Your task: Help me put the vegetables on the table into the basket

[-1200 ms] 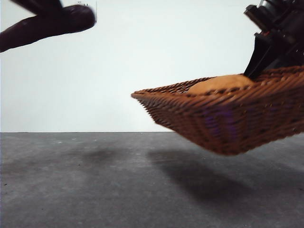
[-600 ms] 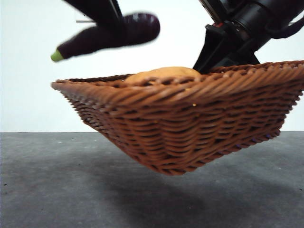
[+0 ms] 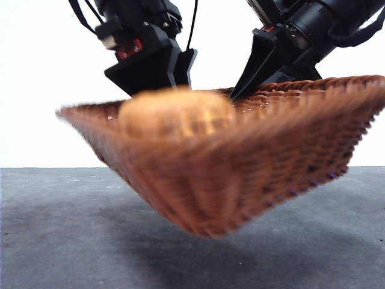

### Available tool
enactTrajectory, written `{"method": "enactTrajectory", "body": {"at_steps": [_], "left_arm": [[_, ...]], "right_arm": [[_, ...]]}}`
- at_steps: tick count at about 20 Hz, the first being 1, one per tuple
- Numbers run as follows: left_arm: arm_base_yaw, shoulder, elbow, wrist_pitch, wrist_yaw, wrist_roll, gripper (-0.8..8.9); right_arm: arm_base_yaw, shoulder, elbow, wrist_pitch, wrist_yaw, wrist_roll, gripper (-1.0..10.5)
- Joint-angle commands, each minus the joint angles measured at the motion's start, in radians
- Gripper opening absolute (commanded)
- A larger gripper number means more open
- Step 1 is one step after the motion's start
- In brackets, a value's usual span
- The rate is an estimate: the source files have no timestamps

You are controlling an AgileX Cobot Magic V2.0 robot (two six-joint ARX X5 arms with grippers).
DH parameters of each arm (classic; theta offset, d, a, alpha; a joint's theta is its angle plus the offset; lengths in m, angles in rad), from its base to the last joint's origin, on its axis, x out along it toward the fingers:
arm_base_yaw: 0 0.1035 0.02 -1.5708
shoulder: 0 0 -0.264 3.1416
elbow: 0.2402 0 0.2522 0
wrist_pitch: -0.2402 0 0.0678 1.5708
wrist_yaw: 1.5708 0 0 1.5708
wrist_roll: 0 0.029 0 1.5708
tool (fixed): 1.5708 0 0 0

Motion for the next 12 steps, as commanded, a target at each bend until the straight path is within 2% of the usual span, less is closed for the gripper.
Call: {"method": "enactTrajectory", "body": {"at_steps": [1, 3, 4, 6, 7, 10, 12], "left_arm": [[0.0, 0.01, -0.002, 0.013, -0.001, -0.051, 0.0], [0.0, 0.008, -0.002, 0.027, -0.002, -0.093, 0.08], [0.0, 0.007, 0.0, 0.026, -0.002, -0.107, 0.61], [0.0, 0.007, 0.003, 0.024, -0.028, -0.138, 2.56], [0.0, 0.007, 0.011, 0.017, -0.048, -0.141, 2.88], [0.002, 0.007, 0.09, -0.041, -0.06, -0.195, 2.88], [0.002, 0.007, 0.177, -0.109, -0.049, -0.203, 2.9]], "right_arm": [[0.003, 0.003, -0.006, 0.015, -0.015, 0.021, -0.1], [0.003, 0.003, -0.006, 0.015, -0.011, 0.018, -0.1], [0.003, 0.003, -0.006, 0.015, -0.011, 0.018, -0.1], [0.003, 0.003, -0.006, 0.015, -0.011, 0.018, -0.1], [0.003, 0.003, -0.006, 0.015, -0.01, 0.018, -0.1], [0.003, 0.003, -0.006, 0.015, -0.008, 0.018, -0.1], [0.003, 0.003, -0.006, 0.015, -0.008, 0.018, -0.1]]}}
